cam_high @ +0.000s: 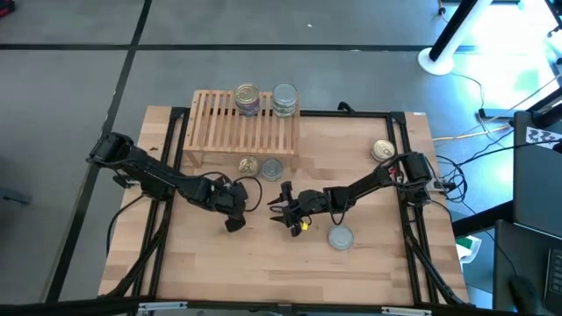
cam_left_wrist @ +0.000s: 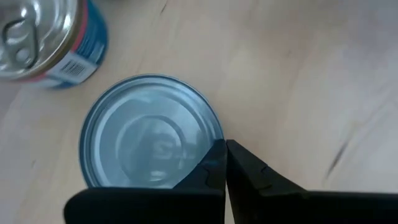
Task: Stack canned seafood by type on shelf
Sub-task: Put the green tuna can on the shelf and align it with the other stacked green tuna cans
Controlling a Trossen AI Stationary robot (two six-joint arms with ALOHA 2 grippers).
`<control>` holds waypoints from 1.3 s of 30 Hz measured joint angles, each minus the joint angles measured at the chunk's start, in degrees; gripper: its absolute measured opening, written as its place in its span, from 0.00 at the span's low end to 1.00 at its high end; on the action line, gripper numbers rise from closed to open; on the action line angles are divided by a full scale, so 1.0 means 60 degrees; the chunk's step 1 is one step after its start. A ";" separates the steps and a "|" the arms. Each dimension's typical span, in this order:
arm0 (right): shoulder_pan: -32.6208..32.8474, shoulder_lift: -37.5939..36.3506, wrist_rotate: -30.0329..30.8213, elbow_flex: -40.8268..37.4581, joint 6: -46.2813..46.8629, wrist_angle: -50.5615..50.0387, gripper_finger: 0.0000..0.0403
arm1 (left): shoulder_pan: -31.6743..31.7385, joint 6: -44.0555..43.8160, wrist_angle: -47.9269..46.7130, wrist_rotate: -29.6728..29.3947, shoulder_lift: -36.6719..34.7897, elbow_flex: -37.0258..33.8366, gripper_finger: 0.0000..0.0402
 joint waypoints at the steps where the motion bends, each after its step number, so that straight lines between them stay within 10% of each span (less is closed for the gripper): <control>1: 0.0000 0.0000 0.0001 0.0000 -0.0238 0.0003 0.60 | 0.0000 0.0000 0.0156 0.0009 0.0000 0.0000 0.00; 39: 0.0007 0.1179 0.1566 0.1654 -0.4159 -0.1094 0.60 | 0.0000 0.0240 0.2035 -0.0049 -0.0015 0.0004 0.00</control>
